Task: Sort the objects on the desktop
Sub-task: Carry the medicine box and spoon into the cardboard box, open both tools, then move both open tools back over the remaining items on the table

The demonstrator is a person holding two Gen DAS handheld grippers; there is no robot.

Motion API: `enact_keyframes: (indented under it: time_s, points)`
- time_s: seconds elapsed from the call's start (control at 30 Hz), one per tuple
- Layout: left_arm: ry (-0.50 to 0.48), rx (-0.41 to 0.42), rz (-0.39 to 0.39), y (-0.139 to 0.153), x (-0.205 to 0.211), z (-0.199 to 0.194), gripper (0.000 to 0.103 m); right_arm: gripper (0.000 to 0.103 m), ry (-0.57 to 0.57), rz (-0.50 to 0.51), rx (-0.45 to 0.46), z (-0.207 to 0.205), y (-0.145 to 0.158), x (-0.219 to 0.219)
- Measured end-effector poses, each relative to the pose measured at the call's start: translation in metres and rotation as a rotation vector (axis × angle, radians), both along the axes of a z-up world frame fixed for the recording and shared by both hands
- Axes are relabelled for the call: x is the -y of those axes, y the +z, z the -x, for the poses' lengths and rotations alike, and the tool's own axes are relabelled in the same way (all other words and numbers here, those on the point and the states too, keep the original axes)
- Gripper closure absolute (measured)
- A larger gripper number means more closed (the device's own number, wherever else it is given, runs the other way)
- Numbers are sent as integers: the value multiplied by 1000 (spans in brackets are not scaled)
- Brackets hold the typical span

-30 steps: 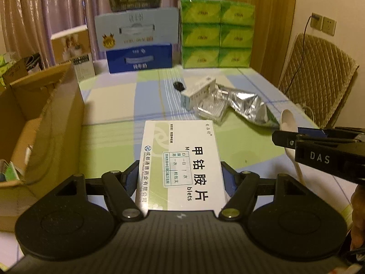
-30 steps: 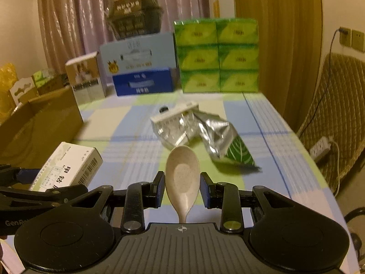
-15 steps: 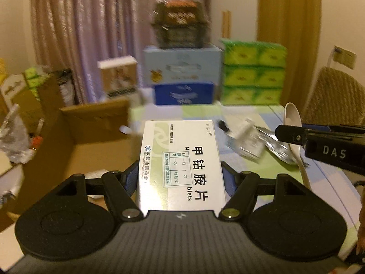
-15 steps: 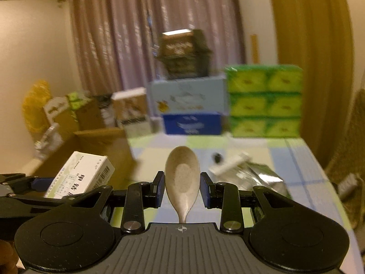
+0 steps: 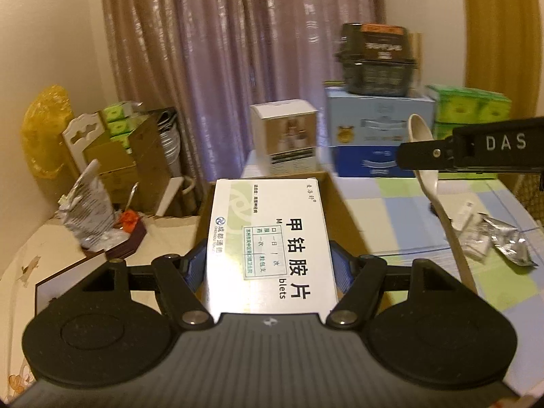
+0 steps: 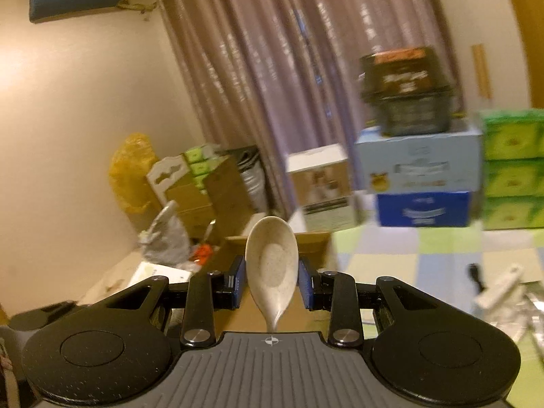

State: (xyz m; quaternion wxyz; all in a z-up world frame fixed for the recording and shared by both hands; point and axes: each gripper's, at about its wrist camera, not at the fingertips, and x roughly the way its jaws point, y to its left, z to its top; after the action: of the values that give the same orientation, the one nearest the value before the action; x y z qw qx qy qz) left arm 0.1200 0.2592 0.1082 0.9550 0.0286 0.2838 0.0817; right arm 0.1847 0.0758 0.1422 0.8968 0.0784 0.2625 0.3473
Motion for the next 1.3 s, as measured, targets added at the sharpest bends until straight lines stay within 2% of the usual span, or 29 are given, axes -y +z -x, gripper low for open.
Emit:
enact_keyframes:
  time_s: [0.13, 0.27, 0.57, 0.83, 0.9, 0.97, 1.2, 1.3]
  points:
    - [20, -17, 19, -8, -23, -9, 36, 73, 27, 6, -35, -12, -12, -32]
    - [18, -38, 33, -21, -33, -19, 36, 73, 23, 13, -95, -24, -33, -46]
    - [7, -88, 70, -45, -39, -30, 32, 73, 0, 52, -170, -32, -72, -52]
    - [16, -85, 66, -45, -42, -28, 32, 73, 2, 60, -200, -37, -82, -51]
    - [20, -86, 65, -44, -43, -27, 32, 69, 19, 54, -203, -38, -81, -52]
    - [22, -85, 61, -44, -43, -25, 30, 60, 12, 52, -190, -36, -78, -51]
    - [27, -74, 63, -39, -40, -15, 28, 48, -15, 31, -163, -27, -65, -33]
    - [31, -69, 63, -37, -38, -9, 24, 39, -40, 15, -146, -21, -59, -15]
